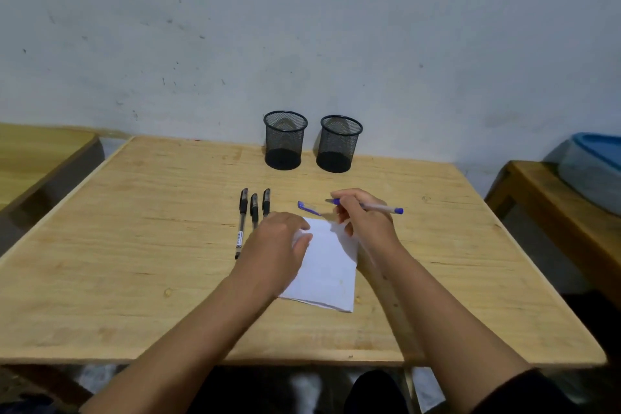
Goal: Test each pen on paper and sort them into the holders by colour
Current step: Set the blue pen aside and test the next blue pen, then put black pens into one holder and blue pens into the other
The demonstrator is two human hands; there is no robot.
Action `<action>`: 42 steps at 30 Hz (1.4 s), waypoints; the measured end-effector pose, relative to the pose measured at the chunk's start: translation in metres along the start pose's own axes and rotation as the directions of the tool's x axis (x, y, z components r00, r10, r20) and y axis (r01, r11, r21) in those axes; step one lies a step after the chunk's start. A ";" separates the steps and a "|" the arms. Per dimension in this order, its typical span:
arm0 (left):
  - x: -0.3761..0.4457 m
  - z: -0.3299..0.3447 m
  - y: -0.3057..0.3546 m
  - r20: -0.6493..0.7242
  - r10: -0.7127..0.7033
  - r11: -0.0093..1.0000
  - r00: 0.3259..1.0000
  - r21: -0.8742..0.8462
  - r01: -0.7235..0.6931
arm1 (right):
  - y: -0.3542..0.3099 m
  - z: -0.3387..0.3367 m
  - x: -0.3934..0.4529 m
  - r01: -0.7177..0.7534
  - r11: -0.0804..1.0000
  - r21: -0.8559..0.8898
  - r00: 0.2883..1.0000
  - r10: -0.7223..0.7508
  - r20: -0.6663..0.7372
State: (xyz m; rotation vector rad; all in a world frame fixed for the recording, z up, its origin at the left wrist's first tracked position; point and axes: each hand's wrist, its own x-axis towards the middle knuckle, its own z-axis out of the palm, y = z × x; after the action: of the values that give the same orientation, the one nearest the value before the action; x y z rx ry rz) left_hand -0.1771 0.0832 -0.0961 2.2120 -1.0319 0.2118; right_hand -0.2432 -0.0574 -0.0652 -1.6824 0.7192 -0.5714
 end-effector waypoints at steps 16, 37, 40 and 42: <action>0.090 0.026 -0.019 0.273 -0.137 0.985 0.952 0.141 0.101 | 0.004 -0.012 0.007 -0.050 0.999 -0.007 0.999 0.050 -0.003; 0.062 -0.008 0.016 0.121 -0.086 0.874 0.989 -0.467 0.134 | -0.016 -0.016 -0.001 0.115 0.979 0.166 0.986 -0.133 0.100; 0.055 -0.015 0.020 0.078 -0.122 0.838 0.989 -0.525 0.145 | -0.017 -0.014 -0.006 0.165 0.973 0.161 0.974 -0.186 0.126; 0.049 -0.019 0.018 0.081 -0.133 0.833 0.988 -0.531 0.156 | -0.016 -0.010 -0.010 0.180 0.976 0.125 0.969 -0.198 0.146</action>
State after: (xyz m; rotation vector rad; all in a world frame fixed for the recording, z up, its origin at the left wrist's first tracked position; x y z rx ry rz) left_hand -0.1546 0.0568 -0.0525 1.7681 -0.8130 -0.1786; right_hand -0.2547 -0.0548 -0.0469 -1.6816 0.4080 -0.5923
